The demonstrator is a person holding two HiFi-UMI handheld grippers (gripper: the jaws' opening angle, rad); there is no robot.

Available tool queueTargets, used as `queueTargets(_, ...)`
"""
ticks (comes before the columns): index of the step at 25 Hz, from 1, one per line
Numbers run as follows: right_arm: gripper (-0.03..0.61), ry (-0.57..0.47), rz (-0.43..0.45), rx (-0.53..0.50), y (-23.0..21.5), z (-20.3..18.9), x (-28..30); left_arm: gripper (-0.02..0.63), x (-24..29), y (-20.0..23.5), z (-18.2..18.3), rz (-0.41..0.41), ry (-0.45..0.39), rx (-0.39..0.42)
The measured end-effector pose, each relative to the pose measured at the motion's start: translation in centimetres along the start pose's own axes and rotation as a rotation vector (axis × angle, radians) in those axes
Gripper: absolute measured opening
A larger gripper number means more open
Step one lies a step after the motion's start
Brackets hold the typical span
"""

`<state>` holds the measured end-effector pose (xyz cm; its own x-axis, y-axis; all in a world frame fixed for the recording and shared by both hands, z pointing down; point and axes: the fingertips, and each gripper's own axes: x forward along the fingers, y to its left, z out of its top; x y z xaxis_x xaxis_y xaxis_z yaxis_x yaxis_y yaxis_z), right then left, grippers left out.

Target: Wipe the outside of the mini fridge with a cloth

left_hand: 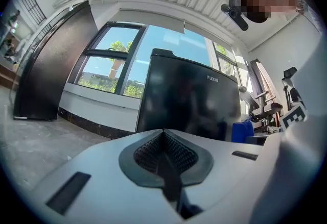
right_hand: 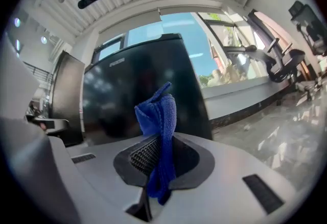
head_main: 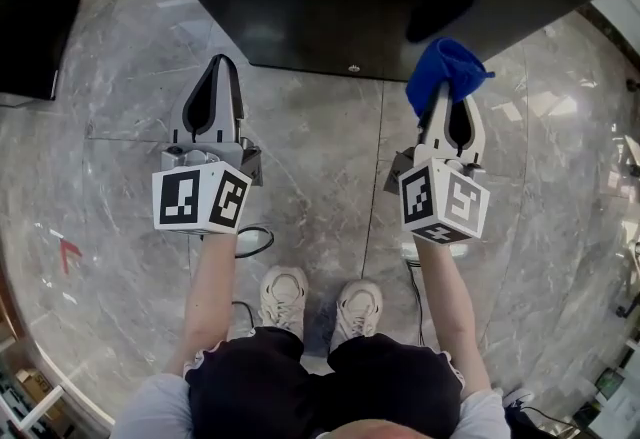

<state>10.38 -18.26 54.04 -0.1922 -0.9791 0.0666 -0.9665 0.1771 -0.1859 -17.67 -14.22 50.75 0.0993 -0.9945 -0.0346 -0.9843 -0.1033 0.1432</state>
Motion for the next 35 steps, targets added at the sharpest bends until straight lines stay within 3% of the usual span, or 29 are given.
queueTargets(4, 0.060, 0.078, 0.211, 0.090, 8.4, -3.2, 0.7, 0.005, -0.5, 1.5, -0.4, 0.030, 0.008, -0.001)
queueTargets(9, 0.060, 0.063, 0.312, 0.111, 15.9, -5.6, 2.5, 0.005, -0.9, 3.7, -0.5, 0.061, -0.011, -0.018)
queueTargets(14, 0.060, 0.057, 0.374, -0.036, 22.3, -7.9, 5.1, 0.005, -1.1, 7.3, -1.6, 0.103, -0.015, -0.050)
queueTargets(18, 0.060, 0.064, 0.419, -0.096, 26.1, -10.0, 6.7, 0.005, -1.5, 10.0, -2.7, 0.142, -0.004, -0.065)
queueTargets(26, 0.060, 0.063, 0.429, -0.098, 26.9, -10.5, 7.9, 0.005, -1.2, 10.2, -3.8, 0.123, 0.014, -0.071)
queueTargets(35, 0.060, 0.047, 0.353, -0.099, 21.7, -9.2, 6.8, 0.005, -0.2, 5.8, -4.1, 0.040, 0.033, -0.080)
